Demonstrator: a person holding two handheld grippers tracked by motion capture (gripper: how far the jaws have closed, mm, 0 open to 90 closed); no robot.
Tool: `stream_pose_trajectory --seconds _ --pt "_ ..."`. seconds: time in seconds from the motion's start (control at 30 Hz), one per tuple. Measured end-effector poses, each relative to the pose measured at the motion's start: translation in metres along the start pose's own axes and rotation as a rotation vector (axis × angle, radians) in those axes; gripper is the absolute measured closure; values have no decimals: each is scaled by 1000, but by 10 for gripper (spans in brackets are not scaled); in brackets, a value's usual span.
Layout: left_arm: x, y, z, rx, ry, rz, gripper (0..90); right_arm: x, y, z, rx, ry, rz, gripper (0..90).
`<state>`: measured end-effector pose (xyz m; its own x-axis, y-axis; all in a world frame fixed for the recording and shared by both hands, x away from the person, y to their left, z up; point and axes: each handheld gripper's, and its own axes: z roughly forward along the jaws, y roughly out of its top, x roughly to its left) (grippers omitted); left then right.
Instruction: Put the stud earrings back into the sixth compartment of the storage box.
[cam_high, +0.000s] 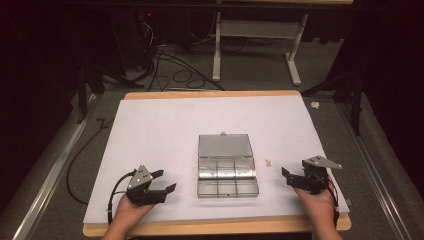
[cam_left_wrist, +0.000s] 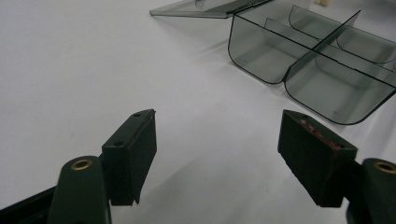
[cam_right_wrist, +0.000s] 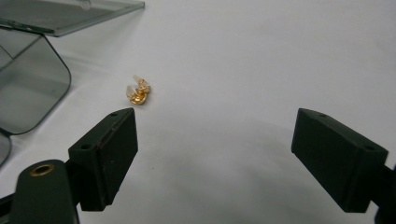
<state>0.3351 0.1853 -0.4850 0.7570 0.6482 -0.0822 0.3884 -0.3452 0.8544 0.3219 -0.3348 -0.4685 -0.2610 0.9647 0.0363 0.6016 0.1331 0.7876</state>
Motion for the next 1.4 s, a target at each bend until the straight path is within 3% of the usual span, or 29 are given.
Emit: stream_pose_trajectory --seconds 0.13,0.37,0.6,0.73,1.0,1.23,1.4 --pt "0 1 2 22 -5 10 294 3 0 -7 -26 1 -11 148" --pt "-2 1 2 29 -15 36 284 12 4 -15 -72 9 26 149" --pt "-3 0 1 13 -15 41 283 17 5 -9 -26 16 -2 160" --pt "-4 0 2 22 -14 50 283 18 5 -9 -29 19 -22 175" --pt "-5 1 2 23 -6 55 285 13 7 -14 9 17 -17 213" --pt "-4 1 3 32 -9 58 285 11 8 -15 52 15 -42 282" --pt "-5 1 3 34 -9 65 284 10 6 -14 88 39 -61 305"
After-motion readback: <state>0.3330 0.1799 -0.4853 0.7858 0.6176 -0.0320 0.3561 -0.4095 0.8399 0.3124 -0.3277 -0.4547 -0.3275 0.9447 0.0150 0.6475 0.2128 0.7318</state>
